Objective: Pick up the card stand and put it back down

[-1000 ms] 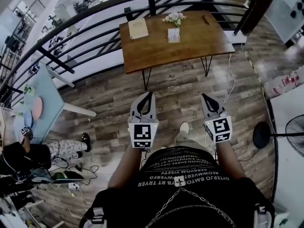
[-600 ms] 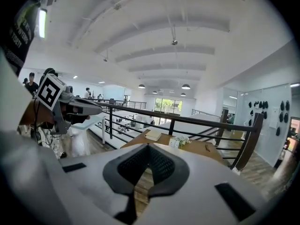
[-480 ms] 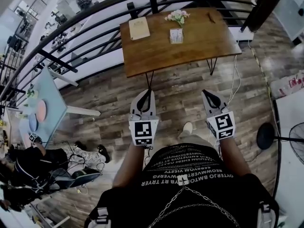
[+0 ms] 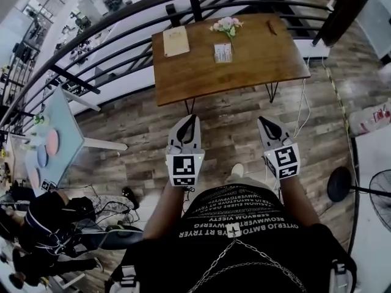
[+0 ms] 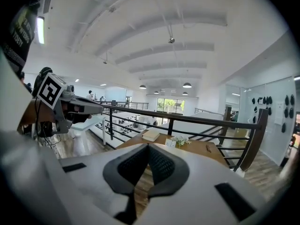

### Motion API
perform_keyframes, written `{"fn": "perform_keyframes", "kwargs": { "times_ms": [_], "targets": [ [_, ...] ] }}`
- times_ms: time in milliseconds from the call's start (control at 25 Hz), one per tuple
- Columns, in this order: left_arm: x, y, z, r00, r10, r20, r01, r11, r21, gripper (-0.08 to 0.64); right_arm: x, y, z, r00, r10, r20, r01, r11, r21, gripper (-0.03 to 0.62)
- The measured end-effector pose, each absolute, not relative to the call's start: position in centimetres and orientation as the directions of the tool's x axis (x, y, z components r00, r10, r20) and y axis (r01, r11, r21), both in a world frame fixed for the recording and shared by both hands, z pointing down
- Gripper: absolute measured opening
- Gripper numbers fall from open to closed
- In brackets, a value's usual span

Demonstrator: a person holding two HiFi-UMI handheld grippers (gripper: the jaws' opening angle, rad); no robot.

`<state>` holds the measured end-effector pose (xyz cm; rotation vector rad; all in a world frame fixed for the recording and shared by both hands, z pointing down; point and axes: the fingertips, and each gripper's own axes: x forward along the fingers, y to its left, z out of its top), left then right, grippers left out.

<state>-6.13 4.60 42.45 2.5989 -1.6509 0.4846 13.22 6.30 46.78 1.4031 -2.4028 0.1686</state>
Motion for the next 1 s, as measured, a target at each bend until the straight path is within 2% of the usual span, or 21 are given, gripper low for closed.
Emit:
{"fn": "perform_keyframes", "kwargs": {
  "times_ms": [480,1000],
  "targets": [
    [-2.7,1.5,41.1,0.335,-0.913,0.235,-0.911,-0.377,-0.166,0.028,16.7,2.3,46.1,-0.513,-0.79,0.337,-0.808,0.576,0.121,0.015],
    [-5.0,1.0,43.9,0.271,-0.919,0.287,-0.936,-0.321,-0.146,0.028,14.8,0.4,47.7,-0.558,-0.749,0.358,-0.773,0.626,0.105,0.015]
  ]
}}
